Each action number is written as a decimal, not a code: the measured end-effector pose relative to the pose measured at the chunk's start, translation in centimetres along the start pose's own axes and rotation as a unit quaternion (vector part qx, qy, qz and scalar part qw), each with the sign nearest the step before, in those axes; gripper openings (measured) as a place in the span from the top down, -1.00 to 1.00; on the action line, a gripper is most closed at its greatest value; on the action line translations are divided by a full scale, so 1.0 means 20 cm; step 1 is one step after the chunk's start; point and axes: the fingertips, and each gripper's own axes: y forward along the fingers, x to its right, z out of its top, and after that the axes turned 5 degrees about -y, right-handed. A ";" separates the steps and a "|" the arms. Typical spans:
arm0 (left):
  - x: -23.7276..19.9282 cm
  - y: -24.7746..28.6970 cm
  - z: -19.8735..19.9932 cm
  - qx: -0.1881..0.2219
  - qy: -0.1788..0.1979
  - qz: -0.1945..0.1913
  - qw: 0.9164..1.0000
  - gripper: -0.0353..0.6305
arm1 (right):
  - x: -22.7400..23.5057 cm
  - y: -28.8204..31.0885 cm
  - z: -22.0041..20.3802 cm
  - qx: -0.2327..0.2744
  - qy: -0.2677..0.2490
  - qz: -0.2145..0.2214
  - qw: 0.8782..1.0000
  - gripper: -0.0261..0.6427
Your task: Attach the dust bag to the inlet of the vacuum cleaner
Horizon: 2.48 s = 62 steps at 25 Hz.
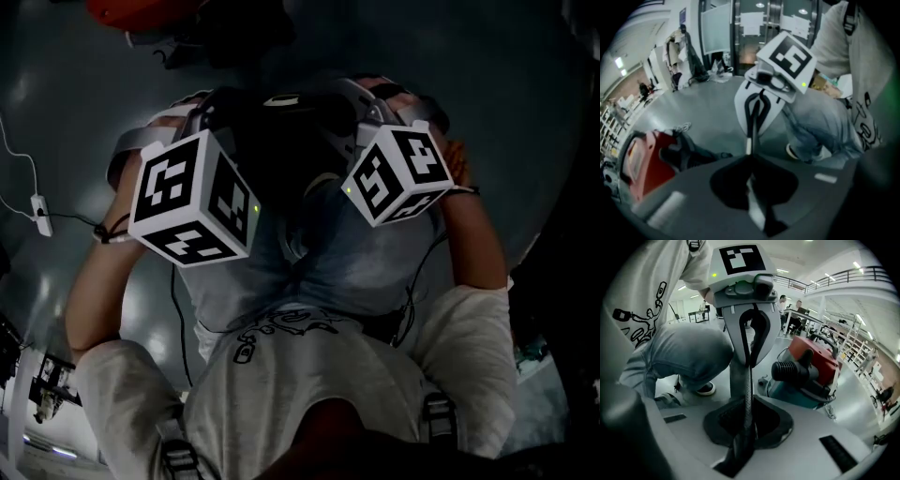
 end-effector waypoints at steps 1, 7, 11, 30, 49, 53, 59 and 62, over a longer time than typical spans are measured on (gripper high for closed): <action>-0.02 -0.04 -0.05 0.003 -0.014 0.011 1.000 0.82 | 0.02 0.03 0.06 0.000 -0.009 -0.003 1.000 0.81; -0.19 -0.18 -0.26 0.020 -0.039 0.100 0.994 0.82 | 0.18 0.17 0.27 0.003 -0.006 -0.031 0.999 0.81; -0.28 -0.20 -0.32 0.034 -0.045 0.127 0.990 0.81 | 0.26 0.23 0.30 -0.017 0.001 -0.064 0.998 0.81; -0.47 -0.15 -0.21 0.049 0.000 0.163 0.985 0.79 | 0.42 0.25 0.17 -0.017 0.080 -0.058 0.995 0.80; -0.61 -0.16 -0.29 0.092 -0.053 0.173 0.979 0.81 | 0.57 0.29 0.22 -0.072 -0.003 -0.092 0.993 0.79; -0.66 -0.17 -0.22 0.055 0.005 0.202 0.978 0.79 | 0.58 0.28 0.17 -0.008 0.109 -0.073 0.991 0.79; -0.70 -0.18 -0.25 0.081 -0.030 0.190 0.978 0.79 | 0.62 0.29 0.21 -0.004 0.126 -0.070 0.989 0.79; -0.70 -0.18 -0.28 0.085 -0.043 0.188 0.978 0.79 | 0.62 0.29 0.22 -0.032 0.086 -0.081 0.992 0.78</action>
